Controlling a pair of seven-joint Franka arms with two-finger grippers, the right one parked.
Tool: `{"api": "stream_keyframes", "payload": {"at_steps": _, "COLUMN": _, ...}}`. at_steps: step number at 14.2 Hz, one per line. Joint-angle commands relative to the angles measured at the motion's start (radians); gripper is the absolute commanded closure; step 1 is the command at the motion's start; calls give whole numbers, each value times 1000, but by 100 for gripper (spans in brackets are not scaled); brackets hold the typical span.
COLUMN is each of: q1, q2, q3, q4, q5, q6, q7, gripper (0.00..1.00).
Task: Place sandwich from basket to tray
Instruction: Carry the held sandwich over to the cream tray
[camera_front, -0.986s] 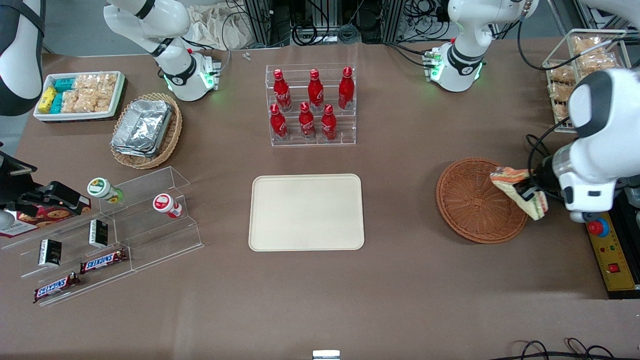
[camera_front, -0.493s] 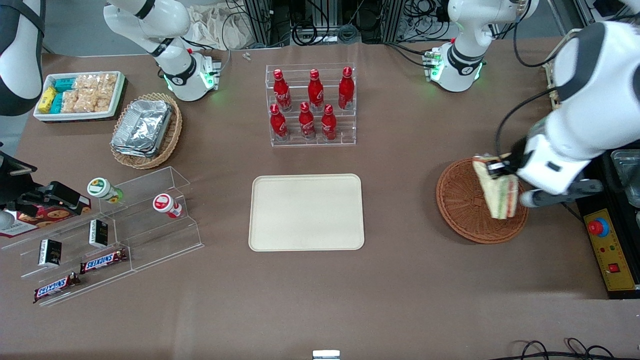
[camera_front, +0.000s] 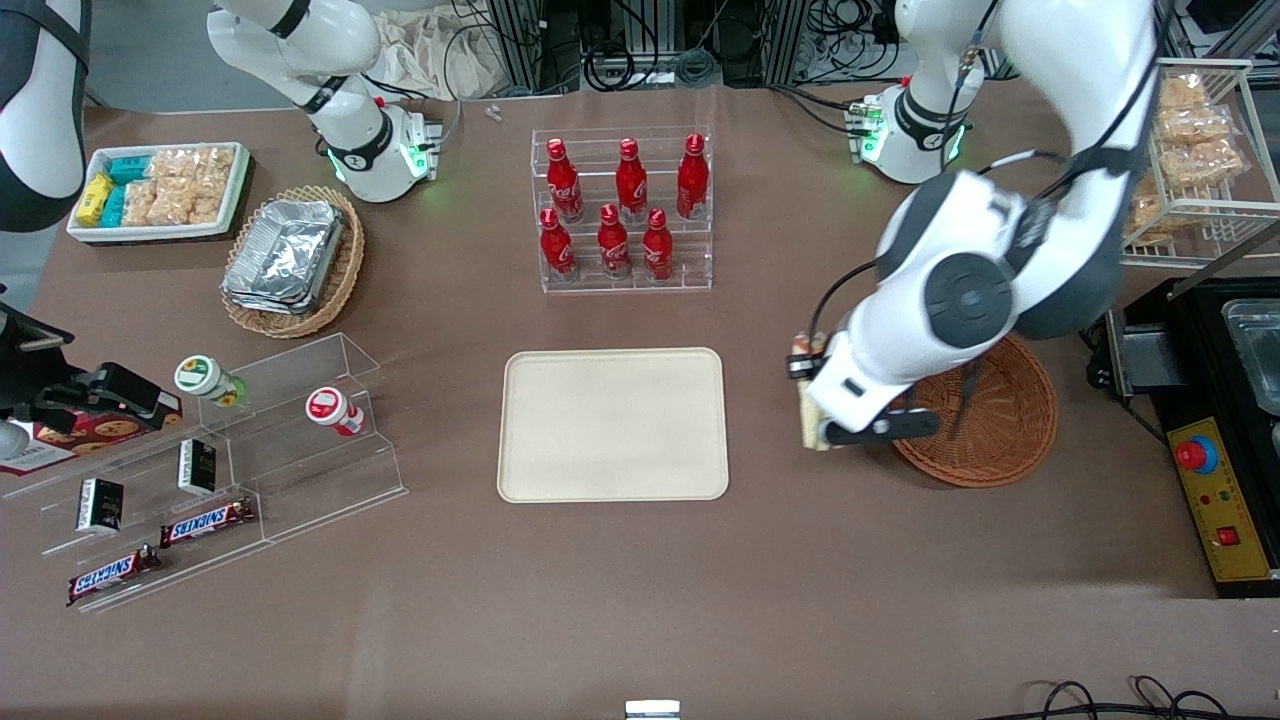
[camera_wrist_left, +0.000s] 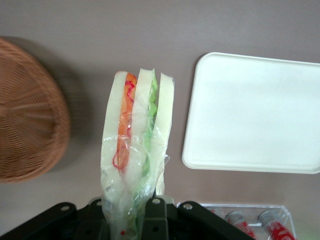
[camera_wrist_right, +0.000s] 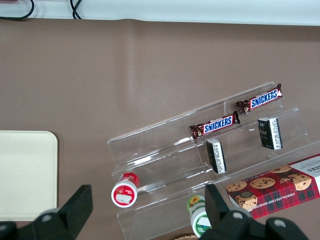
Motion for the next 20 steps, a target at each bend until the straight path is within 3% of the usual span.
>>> {"api": "stream_keyframes", "payload": {"at_steps": 1, "q1": -51, "q2": 104, "q3": 2, "q4": 40, "q5": 11, "q6": 63, "q7": -46, "gripper": 100}}
{"api": "stream_keyframes", "payload": {"at_steps": 6, "q1": -129, "q2": 223, "q3": 7, "q4": 35, "q5": 23, "q6": 179, "q7": -87, "gripper": 100}}
{"api": "stream_keyframes", "payload": {"at_steps": 13, "q1": -192, "q2": 338, "q3": 8, "q4": 34, "q5": 123, "q6": 314, "q7": -175, "gripper": 100}}
{"api": "stream_keyframes", "payload": {"at_steps": 16, "q1": -215, "q2": 364, "q3": 11, "q4": 34, "q5": 126, "q6": 331, "q7": -182, "gripper": 100}}
{"api": "stream_keyframes", "payload": {"at_steps": 17, "q1": -215, "q2": 365, "q3": 11, "q4": 34, "q5": 126, "q6": 335, "q7": -189, "gripper": 76}}
{"api": "stream_keyframes", "payload": {"at_steps": 18, "q1": -215, "q2": 364, "q3": 11, "q4": 34, "q5": 127, "q6": 335, "q7": -202, "gripper": 15}}
{"api": "stream_keyframes", "payload": {"at_steps": 19, "q1": -215, "q2": 361, "q3": 11, "q4": 35, "q5": 135, "q6": 334, "q7": -204, "gripper": 0}}
{"api": "stream_keyframes", "payload": {"at_steps": 20, "q1": -214, "q2": 361, "q3": 11, "q4": 35, "q5": 149, "q6": 334, "q7": -204, "gripper": 0}}
